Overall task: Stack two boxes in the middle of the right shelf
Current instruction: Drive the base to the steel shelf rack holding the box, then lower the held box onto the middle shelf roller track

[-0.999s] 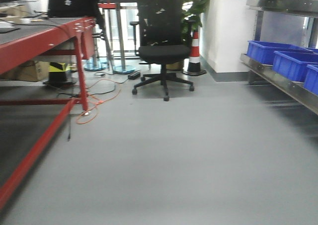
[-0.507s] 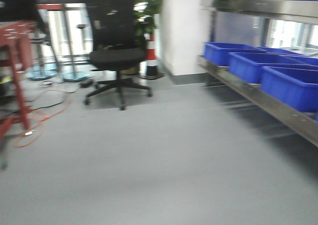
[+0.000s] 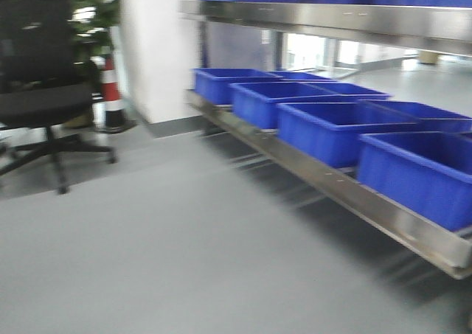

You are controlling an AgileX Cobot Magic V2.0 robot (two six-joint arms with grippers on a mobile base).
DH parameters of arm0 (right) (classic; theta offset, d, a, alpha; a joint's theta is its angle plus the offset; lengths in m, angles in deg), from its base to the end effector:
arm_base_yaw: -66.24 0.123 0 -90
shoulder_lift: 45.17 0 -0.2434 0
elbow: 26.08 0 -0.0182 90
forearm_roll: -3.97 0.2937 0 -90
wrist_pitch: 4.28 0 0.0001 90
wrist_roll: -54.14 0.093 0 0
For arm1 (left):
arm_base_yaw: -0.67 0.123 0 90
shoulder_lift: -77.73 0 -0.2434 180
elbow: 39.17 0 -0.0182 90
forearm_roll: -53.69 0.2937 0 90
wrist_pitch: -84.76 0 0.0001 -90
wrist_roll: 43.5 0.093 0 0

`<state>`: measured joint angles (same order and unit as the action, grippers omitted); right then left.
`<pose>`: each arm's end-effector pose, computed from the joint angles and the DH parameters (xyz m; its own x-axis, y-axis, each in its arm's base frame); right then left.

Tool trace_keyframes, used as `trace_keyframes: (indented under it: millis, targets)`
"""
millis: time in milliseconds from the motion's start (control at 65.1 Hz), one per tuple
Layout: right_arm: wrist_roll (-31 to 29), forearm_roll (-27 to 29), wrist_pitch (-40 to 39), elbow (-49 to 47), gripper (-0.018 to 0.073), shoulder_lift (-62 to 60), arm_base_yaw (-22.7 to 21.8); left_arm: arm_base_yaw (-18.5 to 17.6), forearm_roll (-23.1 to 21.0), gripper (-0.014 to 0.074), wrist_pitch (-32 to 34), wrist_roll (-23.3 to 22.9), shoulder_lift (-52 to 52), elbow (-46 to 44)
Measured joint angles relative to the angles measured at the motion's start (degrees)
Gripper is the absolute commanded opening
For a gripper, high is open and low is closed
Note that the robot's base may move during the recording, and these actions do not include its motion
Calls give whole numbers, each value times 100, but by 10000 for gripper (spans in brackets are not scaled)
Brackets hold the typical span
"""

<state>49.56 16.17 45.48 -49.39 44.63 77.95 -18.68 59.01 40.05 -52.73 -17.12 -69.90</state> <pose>0.3337 0.0845 0.4605 -0.4426 -0.0325 -0.8961 -0.3173 0.9404 0.1226 0.3462 -0.1151 0.4802 -0.3271 0.0145 -0.9449 0.2424 0.9677 -0.0690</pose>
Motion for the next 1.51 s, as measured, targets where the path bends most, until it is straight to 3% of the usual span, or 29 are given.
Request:
trace_keyframes:
  millis: [1506]
  targets:
    - [0,12,0,0,-151,0,0,0,10,-111,10,0,0,0]
